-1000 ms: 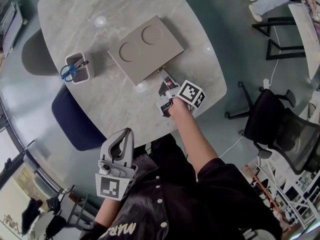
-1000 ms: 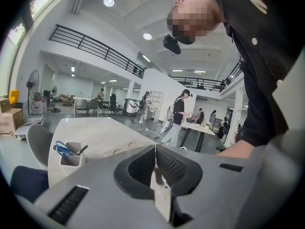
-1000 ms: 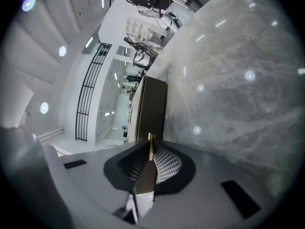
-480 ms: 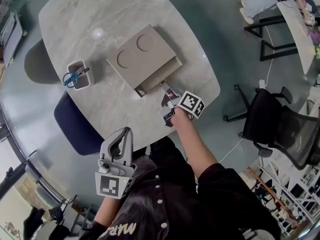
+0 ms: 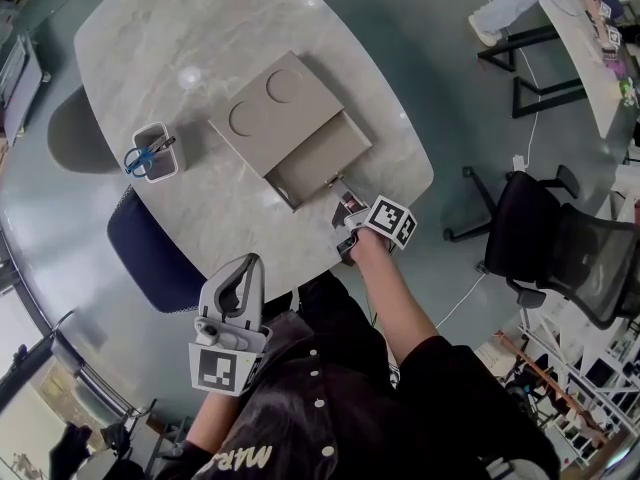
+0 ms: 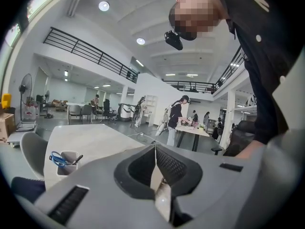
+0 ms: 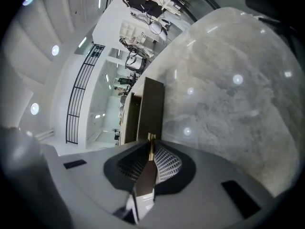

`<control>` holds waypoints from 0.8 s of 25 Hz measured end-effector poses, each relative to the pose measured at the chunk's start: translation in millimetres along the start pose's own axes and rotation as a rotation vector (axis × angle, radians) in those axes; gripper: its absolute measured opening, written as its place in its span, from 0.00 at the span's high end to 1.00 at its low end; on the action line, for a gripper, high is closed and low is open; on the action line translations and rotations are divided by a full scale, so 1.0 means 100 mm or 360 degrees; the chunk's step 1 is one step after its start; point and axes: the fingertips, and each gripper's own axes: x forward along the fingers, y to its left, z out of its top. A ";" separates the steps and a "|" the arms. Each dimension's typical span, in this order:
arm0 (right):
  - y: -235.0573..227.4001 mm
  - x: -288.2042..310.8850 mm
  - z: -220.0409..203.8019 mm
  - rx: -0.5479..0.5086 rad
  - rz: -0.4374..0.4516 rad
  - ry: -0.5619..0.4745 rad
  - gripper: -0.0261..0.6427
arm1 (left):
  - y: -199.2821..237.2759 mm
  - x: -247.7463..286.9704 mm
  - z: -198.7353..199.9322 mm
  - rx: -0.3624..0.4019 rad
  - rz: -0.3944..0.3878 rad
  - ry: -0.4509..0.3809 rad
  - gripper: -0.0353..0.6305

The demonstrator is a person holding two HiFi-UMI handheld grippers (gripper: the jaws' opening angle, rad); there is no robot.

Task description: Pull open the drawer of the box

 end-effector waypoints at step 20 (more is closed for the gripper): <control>-0.20 -0.45 0.02 -0.0045 -0.0048 -0.0010 0.92 | 0.01 -0.08 -0.02 -0.0013 -0.0014 0.0009 0.92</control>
